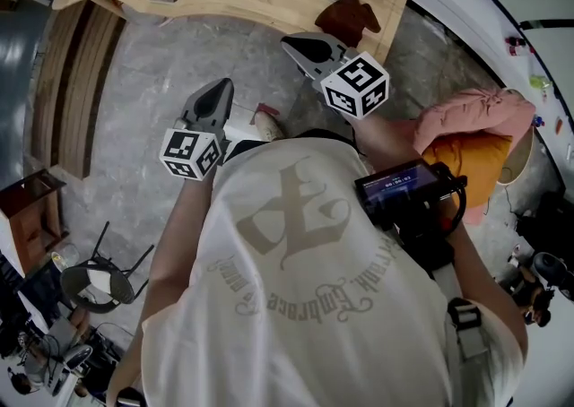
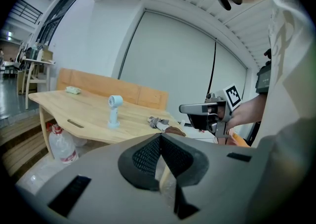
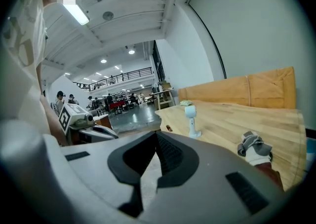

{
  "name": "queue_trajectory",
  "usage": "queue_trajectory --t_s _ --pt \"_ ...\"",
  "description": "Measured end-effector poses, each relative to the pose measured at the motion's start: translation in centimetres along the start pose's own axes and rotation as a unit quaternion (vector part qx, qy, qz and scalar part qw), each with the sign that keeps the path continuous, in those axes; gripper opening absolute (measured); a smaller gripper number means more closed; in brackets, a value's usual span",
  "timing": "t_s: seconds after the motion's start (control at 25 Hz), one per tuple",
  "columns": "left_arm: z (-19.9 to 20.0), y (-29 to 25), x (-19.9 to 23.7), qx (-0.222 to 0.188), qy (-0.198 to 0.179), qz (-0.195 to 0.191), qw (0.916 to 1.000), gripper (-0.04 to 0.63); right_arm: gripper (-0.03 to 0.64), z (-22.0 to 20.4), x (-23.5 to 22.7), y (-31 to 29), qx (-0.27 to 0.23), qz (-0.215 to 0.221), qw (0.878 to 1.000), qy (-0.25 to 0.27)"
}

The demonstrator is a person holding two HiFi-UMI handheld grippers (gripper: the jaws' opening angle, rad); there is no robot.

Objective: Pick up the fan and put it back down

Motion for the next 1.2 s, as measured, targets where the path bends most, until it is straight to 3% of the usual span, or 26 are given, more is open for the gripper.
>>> queue_trajectory --t_s 0.52,1.2 --pt "1.5 0.7 6.1 -0.007 0.004 0.018 0.9998 0.011 0.015 3.0 -0.2 -6.3 0.006 0.013 1.0 0.017" --pt "5.7 -3.5 13.3 -0.007 0.012 0.058 0.9982 0.011 0.015 7.7 -5.8 -14.3 -0.001 0.059 0.998 0.022"
Point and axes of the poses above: the fingertips, and each gripper's own axes: y backward along the fingers, x to its left, z out of its top, the point moved 8 cm from there along y, backward along the fingers, and after that the axes turned 1 degree about x, right-handed, at the moved point
